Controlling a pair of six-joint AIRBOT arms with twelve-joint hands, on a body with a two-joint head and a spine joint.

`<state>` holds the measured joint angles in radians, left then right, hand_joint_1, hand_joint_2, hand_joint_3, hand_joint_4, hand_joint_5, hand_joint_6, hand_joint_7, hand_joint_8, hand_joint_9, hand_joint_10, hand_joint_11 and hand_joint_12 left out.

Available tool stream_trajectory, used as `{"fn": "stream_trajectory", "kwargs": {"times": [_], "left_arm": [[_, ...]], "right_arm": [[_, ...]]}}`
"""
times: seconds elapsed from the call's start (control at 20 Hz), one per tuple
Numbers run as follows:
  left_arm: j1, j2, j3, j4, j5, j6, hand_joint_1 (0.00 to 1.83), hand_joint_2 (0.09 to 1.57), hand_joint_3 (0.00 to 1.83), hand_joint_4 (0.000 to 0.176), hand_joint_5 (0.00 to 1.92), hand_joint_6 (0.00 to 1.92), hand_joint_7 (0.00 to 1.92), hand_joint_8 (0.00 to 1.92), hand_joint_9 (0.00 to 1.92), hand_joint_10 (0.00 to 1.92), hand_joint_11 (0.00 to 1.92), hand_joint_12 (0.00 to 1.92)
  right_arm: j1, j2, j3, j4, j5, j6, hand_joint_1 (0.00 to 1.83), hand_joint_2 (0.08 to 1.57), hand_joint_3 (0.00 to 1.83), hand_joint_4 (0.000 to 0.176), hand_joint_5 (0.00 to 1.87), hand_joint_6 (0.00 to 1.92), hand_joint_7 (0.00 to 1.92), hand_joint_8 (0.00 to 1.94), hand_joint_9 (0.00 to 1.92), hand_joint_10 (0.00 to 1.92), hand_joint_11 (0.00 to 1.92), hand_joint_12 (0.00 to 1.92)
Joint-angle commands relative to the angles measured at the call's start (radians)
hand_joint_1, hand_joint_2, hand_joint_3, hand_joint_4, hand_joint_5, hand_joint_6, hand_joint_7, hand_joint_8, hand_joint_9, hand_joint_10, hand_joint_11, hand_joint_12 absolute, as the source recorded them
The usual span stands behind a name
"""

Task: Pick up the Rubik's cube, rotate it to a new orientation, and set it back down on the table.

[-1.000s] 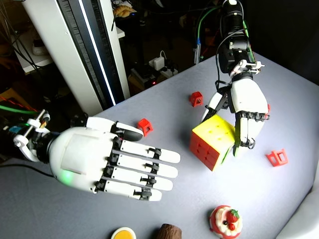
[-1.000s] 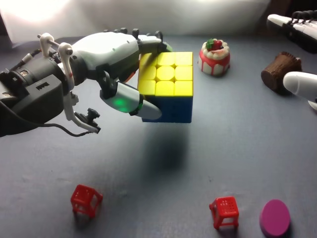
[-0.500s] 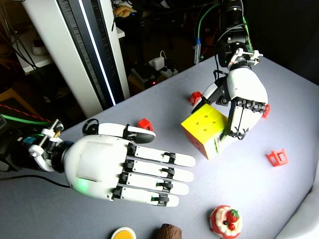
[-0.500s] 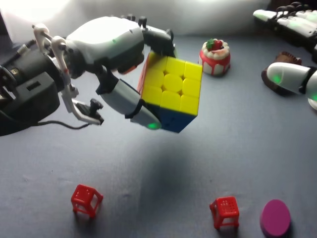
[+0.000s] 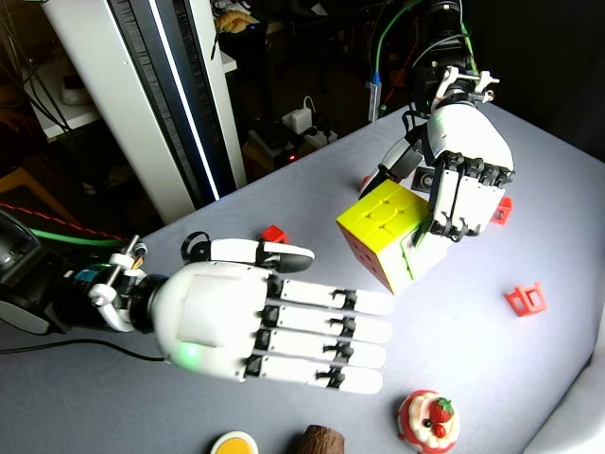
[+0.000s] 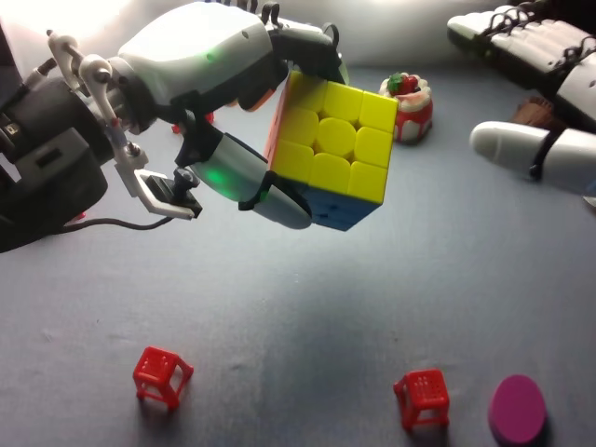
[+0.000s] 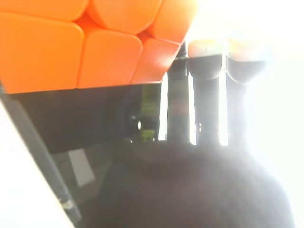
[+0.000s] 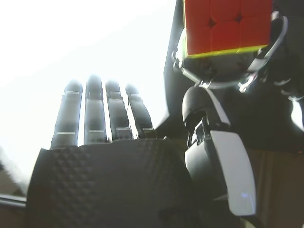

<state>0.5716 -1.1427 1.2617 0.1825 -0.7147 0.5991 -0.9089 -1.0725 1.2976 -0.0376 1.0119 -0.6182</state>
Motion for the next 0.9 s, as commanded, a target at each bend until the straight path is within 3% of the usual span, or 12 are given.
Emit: {"fn": "stream_trajectory", "kwargs": {"times": [0.0,0.05,0.15,0.3,0.35,0.5,0.55,0.6,0.7,0.75,0.8,0.85], "left_arm": [[-0.023,0.004,-0.006,-0.023,-0.168,-0.016,1.17,0.82,0.94,0.0,0.81,1.49,0.76,1.81,0.72,1.92,0.79,1.92],[-0.025,0.006,-0.008,-0.02,-0.174,-0.016,1.2,0.88,0.77,0.0,0.81,1.32,0.76,1.78,0.73,1.92,0.83,1.92],[-0.029,0.009,-0.011,-0.016,-0.184,-0.016,1.22,0.81,0.89,0.0,0.82,1.35,0.82,1.78,0.85,1.92,0.98,1.92],[-0.039,0.009,-0.013,-0.006,-0.187,-0.016,1.19,0.96,0.55,0.0,0.9,1.23,0.69,1.62,0.5,1.89,0.59,1.92],[-0.04,0.008,-0.014,-0.005,-0.187,-0.016,1.18,1.13,0.26,0.0,0.87,1.3,0.59,1.56,0.33,1.84,0.46,1.92],[-0.041,0.008,-0.013,-0.006,-0.19,-0.016,1.16,1.27,0.03,0.0,0.82,1.42,0.51,1.54,0.22,1.85,0.34,1.92],[-0.044,0.007,-0.013,-0.006,-0.19,-0.016,1.18,1.24,0.01,0.0,0.87,1.25,0.63,1.54,0.43,1.88,0.5,1.92],[-0.045,0.007,-0.013,-0.005,-0.19,-0.016,1.19,1.24,0.01,0.0,0.87,1.31,0.6,1.49,0.41,1.85,0.52,1.92],[-0.044,0.007,-0.012,-0.006,-0.193,-0.016,1.13,1.18,0.0,0.0,0.86,1.23,0.33,1.34,0.1,1.62,0.09,1.92],[-0.044,0.007,-0.012,-0.008,-0.195,-0.016,1.16,1.25,0.02,0.0,0.82,1.41,0.5,1.46,0.2,1.72,0.2,1.92],[-0.044,0.007,-0.012,-0.009,-0.197,-0.016,1.17,1.23,0.02,0.0,0.84,1.26,0.64,1.58,0.6,1.88,0.66,1.92],[-0.043,0.007,-0.012,-0.01,-0.199,-0.016,1.22,0.84,0.79,0.0,0.87,1.34,0.82,1.7,0.84,1.91,0.9,1.92]], "right_arm": [[0.019,-0.006,0.008,0.016,0.116,0.005,0.0,1.35,0.0,0.0,0.04,0.02,0.03,0.01,0.01,0.05,0.0,0.0],[0.022,-0.01,0.011,0.006,0.11,0.005,0.0,1.34,0.0,0.0,0.02,0.01,0.02,0.01,0.01,0.05,0.0,0.0],[0.023,-0.017,0.012,-0.012,0.107,0.005,0.0,1.35,0.0,0.0,0.0,0.0,0.0,0.0,0.03,0.06,0.0,0.0],[0.027,-0.027,0.015,-0.038,0.104,0.005,0.0,1.36,0.0,0.0,0.04,0.02,0.0,0.0,0.0,0.0,0.0,0.0],[0.032,-0.031,0.016,-0.049,0.102,0.005,0.0,1.36,0.0,0.0,0.05,0.02,0.0,0.0,0.0,0.0,0.0,0.0],[0.039,-0.04,0.016,-0.077,0.101,0.005,0.0,1.36,0.0,0.0,0.0,0.0,0.0,0.0,0.0,0.0,0.0,0.0],[0.04,-0.043,0.015,-0.086,0.101,0.005,0.0,1.36,0.0,0.0,0.0,0.0,0.0,0.0,0.0,0.0,0.0,0.0],[0.04,-0.044,0.015,-0.09,0.101,0.005,0.0,1.36,0.0,0.0,0.0,0.0,0.0,0.0,0.0,0.0,0.0,0.0],[0.04,-0.045,0.011,-0.103,0.102,0.005,0.0,1.36,0.0,0.0,0.0,0.0,0.0,0.0,0.0,0.0,0.0,0.0],[0.04,-0.045,0.01,-0.11,0.102,0.005,0.0,1.36,0.0,0.0,0.0,0.0,0.0,0.0,0.0,0.0,0.0,0.0],[0.04,-0.045,0.008,-0.115,0.102,0.005,0.0,1.36,0.0,0.0,0.05,0.02,0.0,0.0,0.0,0.0,0.0,0.0],[0.04,-0.045,0.007,-0.12,0.102,0.005,0.0,1.37,0.0,0.0,0.01,0.59,0.09,0.02,0.06,0.07,0.0,0.15]]}}
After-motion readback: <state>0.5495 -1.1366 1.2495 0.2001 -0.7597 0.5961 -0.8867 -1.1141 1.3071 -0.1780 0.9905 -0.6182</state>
